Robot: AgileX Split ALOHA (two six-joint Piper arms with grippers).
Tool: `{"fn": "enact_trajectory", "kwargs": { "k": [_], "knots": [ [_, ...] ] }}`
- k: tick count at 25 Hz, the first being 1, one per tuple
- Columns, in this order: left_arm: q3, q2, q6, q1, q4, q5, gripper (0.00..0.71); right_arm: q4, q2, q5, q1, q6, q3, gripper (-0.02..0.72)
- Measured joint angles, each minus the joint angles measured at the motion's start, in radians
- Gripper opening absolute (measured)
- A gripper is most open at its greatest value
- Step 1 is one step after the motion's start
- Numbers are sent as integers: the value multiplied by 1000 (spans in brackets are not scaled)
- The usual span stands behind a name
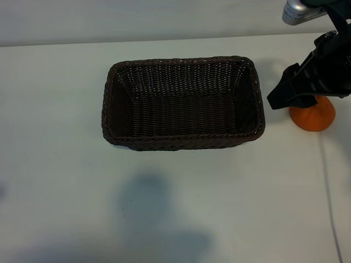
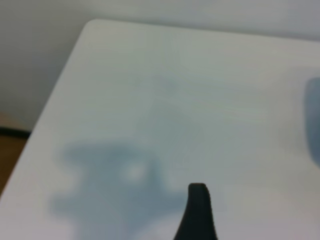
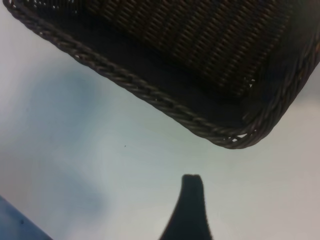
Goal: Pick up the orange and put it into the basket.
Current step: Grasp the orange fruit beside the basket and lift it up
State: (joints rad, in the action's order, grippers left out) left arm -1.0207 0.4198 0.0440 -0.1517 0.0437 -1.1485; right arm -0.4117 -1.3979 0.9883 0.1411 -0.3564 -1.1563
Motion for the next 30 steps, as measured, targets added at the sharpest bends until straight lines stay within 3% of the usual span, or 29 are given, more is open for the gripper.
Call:
{"fn": "enact_trajectory", "kwargs": {
  "k": [17, 25, 30],
  "knots": [
    [351, -347, -44, 0, -146, 93, 593, 0, 0, 0, 0, 0, 0, 595],
    [499, -370, -62, 0, -123, 89, 593, 0, 0, 0, 0, 0, 0, 595],
    [512, -371, -64, 2, -120, 72, 573, 0, 0, 0, 0, 0, 0, 595]
  ]
}}
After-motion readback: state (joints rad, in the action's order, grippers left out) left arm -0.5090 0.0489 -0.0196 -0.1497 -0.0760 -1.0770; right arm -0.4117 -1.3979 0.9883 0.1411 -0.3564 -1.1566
